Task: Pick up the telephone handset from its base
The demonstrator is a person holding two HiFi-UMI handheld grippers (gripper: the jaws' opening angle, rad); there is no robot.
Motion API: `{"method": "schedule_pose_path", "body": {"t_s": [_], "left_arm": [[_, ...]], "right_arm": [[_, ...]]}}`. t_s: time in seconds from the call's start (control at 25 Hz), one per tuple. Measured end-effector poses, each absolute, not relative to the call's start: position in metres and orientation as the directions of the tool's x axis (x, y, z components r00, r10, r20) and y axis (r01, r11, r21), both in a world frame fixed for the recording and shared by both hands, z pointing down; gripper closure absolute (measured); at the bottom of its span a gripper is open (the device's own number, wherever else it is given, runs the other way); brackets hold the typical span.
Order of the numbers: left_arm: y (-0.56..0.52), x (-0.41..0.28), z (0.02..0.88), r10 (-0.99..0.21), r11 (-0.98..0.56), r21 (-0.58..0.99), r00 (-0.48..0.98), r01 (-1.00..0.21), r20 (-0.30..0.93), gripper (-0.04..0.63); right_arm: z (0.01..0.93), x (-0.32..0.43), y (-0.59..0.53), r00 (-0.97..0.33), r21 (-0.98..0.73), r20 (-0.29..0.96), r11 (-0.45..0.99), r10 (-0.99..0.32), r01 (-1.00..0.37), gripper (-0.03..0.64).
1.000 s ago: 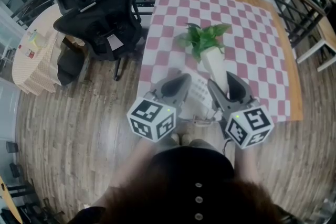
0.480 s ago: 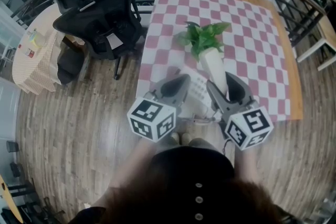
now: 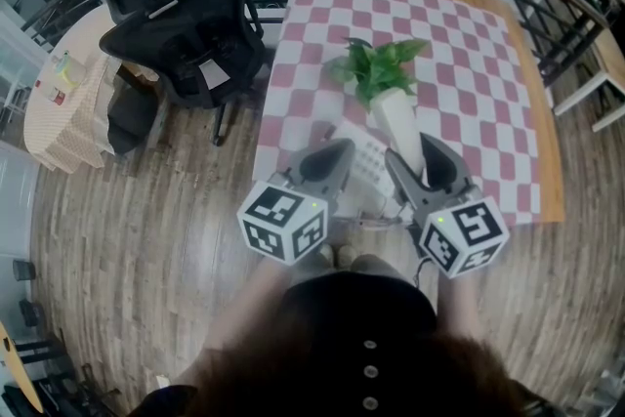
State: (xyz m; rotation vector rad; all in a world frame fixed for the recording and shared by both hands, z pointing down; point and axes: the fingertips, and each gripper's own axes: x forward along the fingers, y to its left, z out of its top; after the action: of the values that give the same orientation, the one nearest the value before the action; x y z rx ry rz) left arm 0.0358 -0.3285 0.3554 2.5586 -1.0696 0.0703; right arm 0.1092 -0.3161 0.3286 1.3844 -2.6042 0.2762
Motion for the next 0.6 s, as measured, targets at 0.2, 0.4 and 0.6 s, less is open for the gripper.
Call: {"method": "schedule_pose_path", "body": {"t_s": [0.2, 0.4, 0.6], "left_arm": [[-0.3244, 0.0381, 0.3599, -0.672, -0.647, 0.317, 0.715, -0.693, 0.193, 0.589], [-0.3235, 0.0410, 0.3599, -0.664, -0.653, 0.319, 0.721, -0.687, 0.196, 0.589], [-0.3229, 0.0416, 0.3616, -0.663, -0.651, 0.321, 0.721, -0.688, 0.201, 0.589]], "right_arm": [[0.3319, 0.1068, -0.3137, -0.561, -0.074, 0.253, 0.563, -0.788, -0.824, 0.396], [0.3312, 0.1069, -0.3138, -0.563, -0.069, 0.253, 0.566, -0.787, -0.822, 0.396], [0.3334, 0.1067, -0.3120, -0.566, -0.068, 0.260, 0.569, -0.783, -0.819, 0.396]]}}
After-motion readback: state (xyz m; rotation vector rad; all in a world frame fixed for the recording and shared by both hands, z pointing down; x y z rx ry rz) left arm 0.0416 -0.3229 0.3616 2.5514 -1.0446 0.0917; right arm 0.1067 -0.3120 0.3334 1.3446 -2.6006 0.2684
